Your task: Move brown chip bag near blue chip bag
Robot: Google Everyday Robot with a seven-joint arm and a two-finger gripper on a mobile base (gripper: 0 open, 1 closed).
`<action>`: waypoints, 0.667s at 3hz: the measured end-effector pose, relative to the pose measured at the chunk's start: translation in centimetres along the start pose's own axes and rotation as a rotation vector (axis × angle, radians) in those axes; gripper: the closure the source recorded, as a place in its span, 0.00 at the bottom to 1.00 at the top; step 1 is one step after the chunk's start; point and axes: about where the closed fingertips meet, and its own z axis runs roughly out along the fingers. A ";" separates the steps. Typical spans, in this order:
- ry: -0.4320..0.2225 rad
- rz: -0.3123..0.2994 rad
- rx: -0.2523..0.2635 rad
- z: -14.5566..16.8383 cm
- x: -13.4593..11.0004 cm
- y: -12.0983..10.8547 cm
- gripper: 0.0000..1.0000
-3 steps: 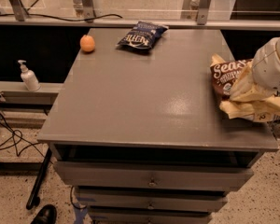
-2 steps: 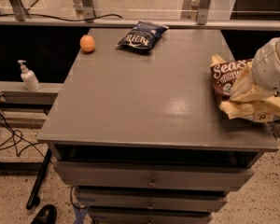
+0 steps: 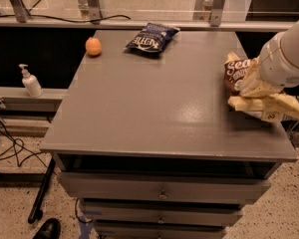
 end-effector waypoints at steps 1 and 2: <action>0.077 -0.119 0.104 0.6 -2.5 -3.7 1.00; 0.180 -0.248 0.211 1.1 -4.5 -7.6 1.00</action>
Offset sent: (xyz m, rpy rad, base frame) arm 0.1198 0.0543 0.0585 -0.5177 -0.4130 0.1655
